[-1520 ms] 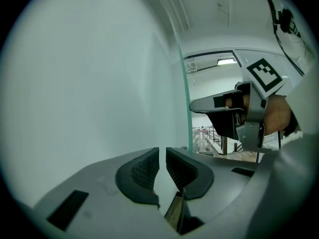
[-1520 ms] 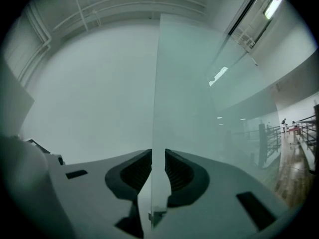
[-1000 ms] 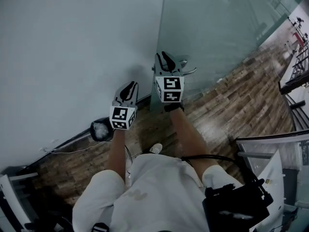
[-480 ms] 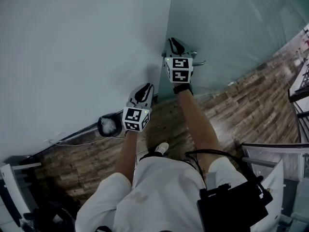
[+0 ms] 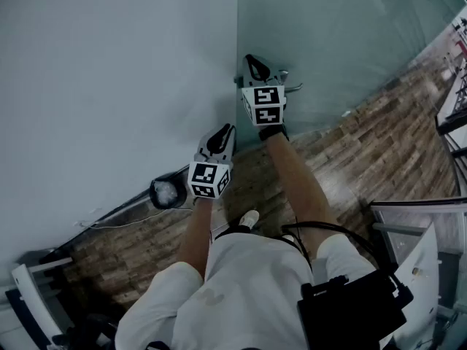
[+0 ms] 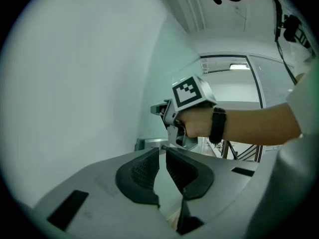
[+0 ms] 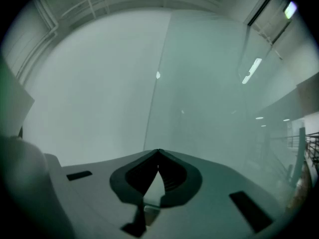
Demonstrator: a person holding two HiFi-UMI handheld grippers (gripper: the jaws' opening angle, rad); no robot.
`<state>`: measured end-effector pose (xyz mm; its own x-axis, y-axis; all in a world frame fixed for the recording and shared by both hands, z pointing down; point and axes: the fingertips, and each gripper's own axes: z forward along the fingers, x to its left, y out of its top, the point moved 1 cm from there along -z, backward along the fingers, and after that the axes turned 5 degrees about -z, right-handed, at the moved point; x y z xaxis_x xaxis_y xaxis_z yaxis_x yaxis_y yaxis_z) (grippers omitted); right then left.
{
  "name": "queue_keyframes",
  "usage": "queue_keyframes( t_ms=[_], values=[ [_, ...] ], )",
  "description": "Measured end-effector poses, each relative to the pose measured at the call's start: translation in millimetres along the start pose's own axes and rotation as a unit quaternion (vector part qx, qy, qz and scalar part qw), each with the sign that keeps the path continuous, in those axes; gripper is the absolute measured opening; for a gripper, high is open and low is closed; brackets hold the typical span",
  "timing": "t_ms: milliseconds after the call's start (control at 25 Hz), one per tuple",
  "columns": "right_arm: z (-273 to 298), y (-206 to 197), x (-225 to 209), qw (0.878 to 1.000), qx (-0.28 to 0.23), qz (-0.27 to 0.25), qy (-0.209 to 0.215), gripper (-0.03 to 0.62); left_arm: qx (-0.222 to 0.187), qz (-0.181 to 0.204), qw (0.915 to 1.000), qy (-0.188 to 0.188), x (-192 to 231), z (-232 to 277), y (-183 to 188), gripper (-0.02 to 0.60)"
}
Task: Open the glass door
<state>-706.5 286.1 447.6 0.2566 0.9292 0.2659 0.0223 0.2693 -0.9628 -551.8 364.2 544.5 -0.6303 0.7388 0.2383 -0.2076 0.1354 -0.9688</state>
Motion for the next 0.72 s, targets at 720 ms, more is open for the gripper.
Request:
queue_keyframes(
  t_ms=[720],
  values=[
    [-451, -84, -191, 0.937, 0.084, 0.102, -0.322, 0.003, -0.030, 0.075, 0.9496, -0.303, -341, 82, 29, 0.003]
  ],
)
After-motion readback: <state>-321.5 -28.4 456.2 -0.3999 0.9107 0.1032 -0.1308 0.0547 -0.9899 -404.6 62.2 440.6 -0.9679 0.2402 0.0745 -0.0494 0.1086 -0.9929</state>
